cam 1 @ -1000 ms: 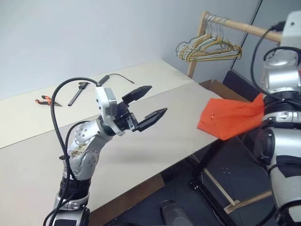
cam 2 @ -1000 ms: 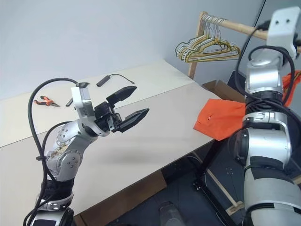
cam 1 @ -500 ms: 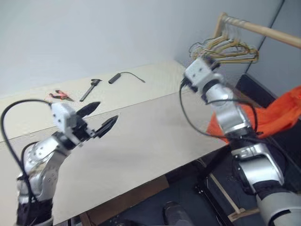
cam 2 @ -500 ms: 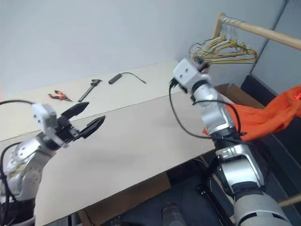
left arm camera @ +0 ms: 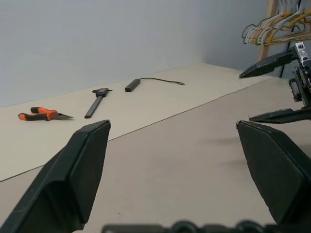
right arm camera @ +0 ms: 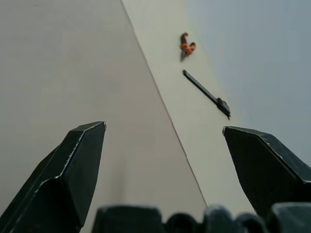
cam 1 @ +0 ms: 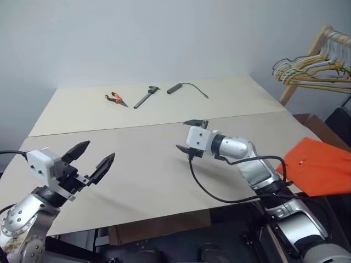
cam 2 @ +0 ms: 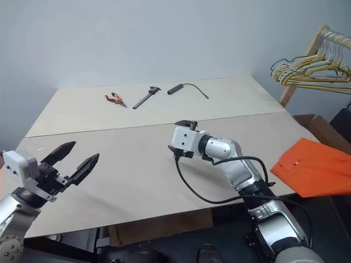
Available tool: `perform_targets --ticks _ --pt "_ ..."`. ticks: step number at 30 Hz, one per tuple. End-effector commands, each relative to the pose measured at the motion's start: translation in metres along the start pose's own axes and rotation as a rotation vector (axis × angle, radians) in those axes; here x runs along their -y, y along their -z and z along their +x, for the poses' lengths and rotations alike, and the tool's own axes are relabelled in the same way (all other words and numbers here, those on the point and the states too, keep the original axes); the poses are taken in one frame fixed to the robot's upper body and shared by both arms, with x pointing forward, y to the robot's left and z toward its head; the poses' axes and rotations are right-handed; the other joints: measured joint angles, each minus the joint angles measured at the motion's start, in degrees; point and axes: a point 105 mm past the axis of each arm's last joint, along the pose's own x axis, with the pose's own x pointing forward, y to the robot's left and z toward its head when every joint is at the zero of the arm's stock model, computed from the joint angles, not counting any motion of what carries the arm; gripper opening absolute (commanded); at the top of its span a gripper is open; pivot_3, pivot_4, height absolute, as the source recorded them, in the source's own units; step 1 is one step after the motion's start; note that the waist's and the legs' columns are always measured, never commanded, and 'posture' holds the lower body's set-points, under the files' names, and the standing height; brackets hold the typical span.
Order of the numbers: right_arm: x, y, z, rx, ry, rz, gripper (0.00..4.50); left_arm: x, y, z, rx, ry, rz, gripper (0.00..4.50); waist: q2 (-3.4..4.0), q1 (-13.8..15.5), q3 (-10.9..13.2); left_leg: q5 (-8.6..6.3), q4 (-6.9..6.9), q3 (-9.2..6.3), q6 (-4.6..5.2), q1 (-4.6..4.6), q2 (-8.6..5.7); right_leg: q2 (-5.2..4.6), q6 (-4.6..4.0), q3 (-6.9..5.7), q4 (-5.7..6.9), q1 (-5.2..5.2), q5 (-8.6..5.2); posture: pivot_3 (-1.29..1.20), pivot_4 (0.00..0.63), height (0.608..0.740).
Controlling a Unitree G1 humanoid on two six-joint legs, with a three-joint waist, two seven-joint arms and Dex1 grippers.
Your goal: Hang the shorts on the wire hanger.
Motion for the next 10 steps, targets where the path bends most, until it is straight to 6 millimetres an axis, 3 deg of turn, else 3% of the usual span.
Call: perform_targets --ticks 1,10 --pt "0.0009 -0.0096 0.0003 0.035 -0.020 -0.060 4.49 0.0054 -0.0120 -0.0017 0.044 -0.005 0.056 4.50 -0.01 0.53 0.00 0.04 -0.05 -0.01 -0.05 0.00 0.00 0.03 -0.03 -0.01 0.00 -0.02 0.01 0.19 0.000 0.740" --pt "-0.0043 -0.0126 0.0049 0.055 -0.041 -0.066 4.49 0.0110 -0.0109 -0.0025 0.048 -0.018 0.056 4.50 -0.08 1.76 -0.02 0.10 -0.14 -0.06 -0.10 -0.02 0.05 0.14 -0.11 -0.10 -0.01 -0.02 -0.03 0.20 0.000 0.740"
